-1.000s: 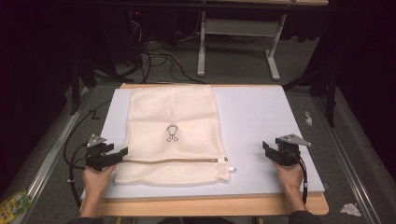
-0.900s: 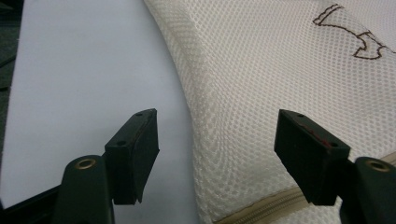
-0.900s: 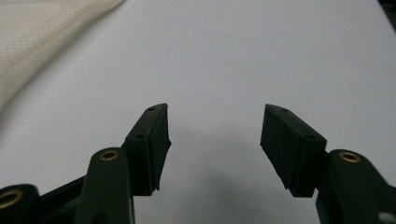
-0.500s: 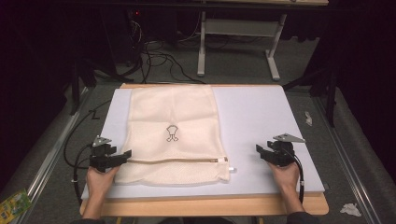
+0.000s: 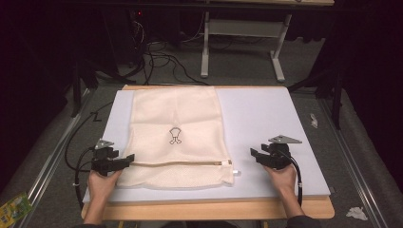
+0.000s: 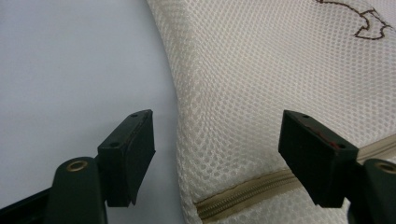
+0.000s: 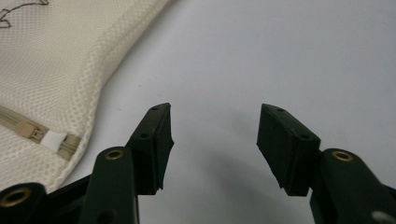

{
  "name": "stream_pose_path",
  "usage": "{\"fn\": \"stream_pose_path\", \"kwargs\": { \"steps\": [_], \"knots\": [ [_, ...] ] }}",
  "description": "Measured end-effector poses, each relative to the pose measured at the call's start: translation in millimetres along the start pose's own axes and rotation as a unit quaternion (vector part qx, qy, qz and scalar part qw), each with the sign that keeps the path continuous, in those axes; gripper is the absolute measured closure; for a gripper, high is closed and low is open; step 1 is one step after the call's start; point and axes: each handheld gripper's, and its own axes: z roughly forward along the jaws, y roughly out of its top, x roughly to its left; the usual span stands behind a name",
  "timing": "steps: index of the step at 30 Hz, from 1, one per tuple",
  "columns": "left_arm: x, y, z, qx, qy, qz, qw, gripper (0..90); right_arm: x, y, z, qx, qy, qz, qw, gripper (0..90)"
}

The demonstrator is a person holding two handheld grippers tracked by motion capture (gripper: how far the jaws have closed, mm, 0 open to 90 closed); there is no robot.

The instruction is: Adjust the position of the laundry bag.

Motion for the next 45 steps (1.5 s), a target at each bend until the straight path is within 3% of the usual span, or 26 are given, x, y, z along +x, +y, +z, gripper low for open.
{"fn": "stream_pose_path", "kwargs": {
  "steps": [6,8,12,18,36,41,45],
  "knots": [
    [-4.2,0.4,-0.8,0.004,-0.003,0.006,1.0000,29.2,16.5,4.3,7.9,0.007,0.040,-0.006,0.9991,51.3],
    [-3.9,0.4,-0.4,0.003,-0.004,0.004,1.0000,29.3,19.4,5.1,8.8,0.010,0.045,-0.005,0.9989,52.0],
    [-1.7,-0.3,0.2,0.001,-0.003,-0.003,1.0000,29.9,28.4,8.0,13.9,0.008,0.075,-0.003,0.9972,58.6],
    [-0.2,-1.3,0.0,0.006,-0.001,-0.007,1.0000,32.4,43.1,10.3,25.4,0.021,0.101,-0.004,0.9946,53.9],
    [-5.3,-1.7,9.7,0.020,-0.004,-0.004,0.9998,36.4,67.1,14.2,54.5,0.059,0.123,-0.013,0.9906,55.1],
    [-4.8,-2.3,8.8,0.019,-0.004,-0.002,0.9998,46.5,68.4,15.0,57.9,0.062,0.126,-0.010,0.9900,61.7],
    [-4.3,-2.4,8.6,0.019,-0.003,0.002,0.9998,62.3,69.0,15.6,58.3,0.066,0.123,-0.018,0.9900,72.4]
  ]
}}
